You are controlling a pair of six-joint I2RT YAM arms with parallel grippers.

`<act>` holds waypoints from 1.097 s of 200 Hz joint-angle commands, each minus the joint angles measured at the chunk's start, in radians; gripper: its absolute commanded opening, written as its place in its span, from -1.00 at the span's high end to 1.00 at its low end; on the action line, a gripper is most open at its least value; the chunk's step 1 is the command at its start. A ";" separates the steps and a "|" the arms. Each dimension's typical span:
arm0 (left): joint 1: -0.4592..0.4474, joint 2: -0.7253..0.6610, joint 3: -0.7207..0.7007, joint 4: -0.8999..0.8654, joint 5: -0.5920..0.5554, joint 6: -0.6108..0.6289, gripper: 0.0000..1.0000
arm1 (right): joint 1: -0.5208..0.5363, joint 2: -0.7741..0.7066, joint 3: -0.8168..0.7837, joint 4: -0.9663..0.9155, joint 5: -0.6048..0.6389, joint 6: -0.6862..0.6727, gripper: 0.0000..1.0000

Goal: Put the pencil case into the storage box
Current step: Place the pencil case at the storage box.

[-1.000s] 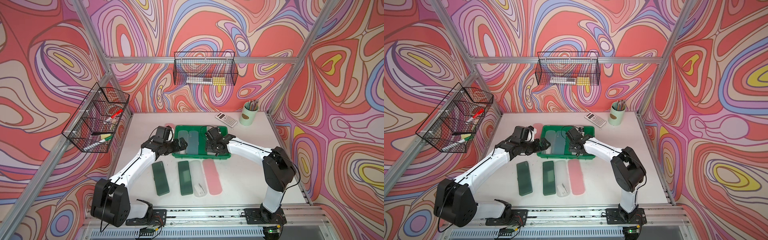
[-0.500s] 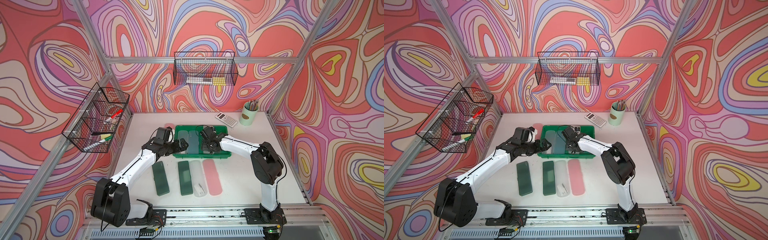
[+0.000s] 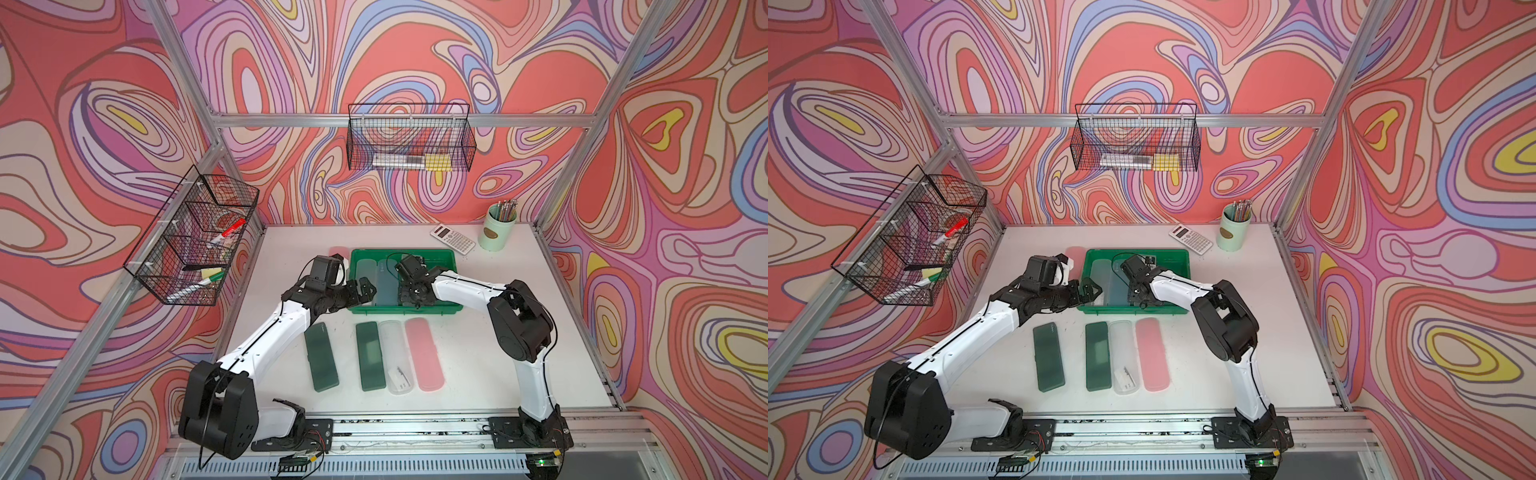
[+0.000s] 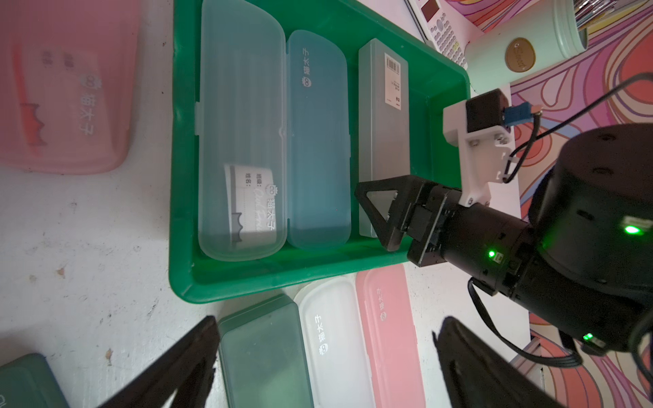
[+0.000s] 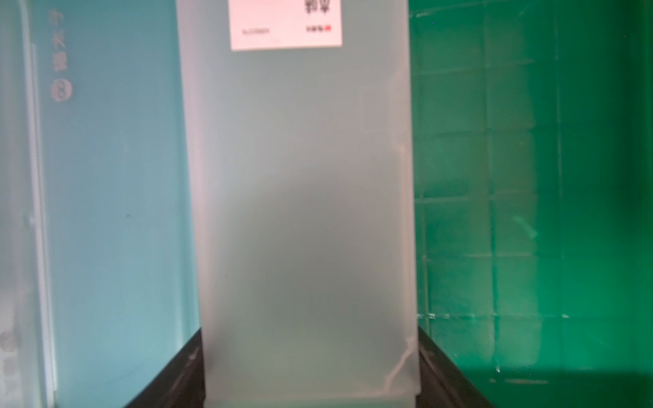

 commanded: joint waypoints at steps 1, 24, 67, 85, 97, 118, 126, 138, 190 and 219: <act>0.007 -0.019 -0.010 -0.001 0.011 -0.006 -0.99 | 0.006 0.028 -0.015 0.026 -0.030 0.001 -0.57; 0.008 -0.019 -0.008 -0.001 0.019 -0.008 -0.99 | 0.006 0.010 -0.023 0.022 -0.023 -0.007 -0.74; 0.008 -0.023 0.010 -0.019 0.019 0.002 -0.98 | 0.006 -0.070 -0.020 0.035 -0.018 -0.024 -0.83; 0.007 -0.029 0.026 -0.047 0.017 0.017 -0.99 | 0.000 -0.107 -0.014 0.035 -0.004 -0.039 -0.83; 0.007 -0.039 0.023 -0.049 0.016 0.021 -0.99 | -0.016 -0.117 -0.015 0.050 -0.043 -0.057 -0.83; 0.007 -0.062 -0.006 -0.016 0.018 0.014 -0.99 | -0.072 -0.092 -0.017 0.067 -0.128 -0.062 -0.80; 0.008 -0.068 -0.016 -0.007 0.022 0.012 -0.99 | -0.090 -0.084 -0.027 0.082 -0.149 -0.064 -0.78; 0.008 -0.071 -0.023 -0.005 0.027 0.010 -0.99 | -0.111 -0.077 -0.049 0.110 -0.162 -0.066 -0.77; 0.007 -0.065 -0.051 -0.003 0.037 0.009 -0.99 | -0.126 -0.011 -0.030 0.159 -0.237 -0.132 -0.74; 0.008 -0.065 -0.071 0.017 0.042 -0.003 -0.99 | -0.126 0.021 -0.009 0.195 -0.293 -0.142 -0.72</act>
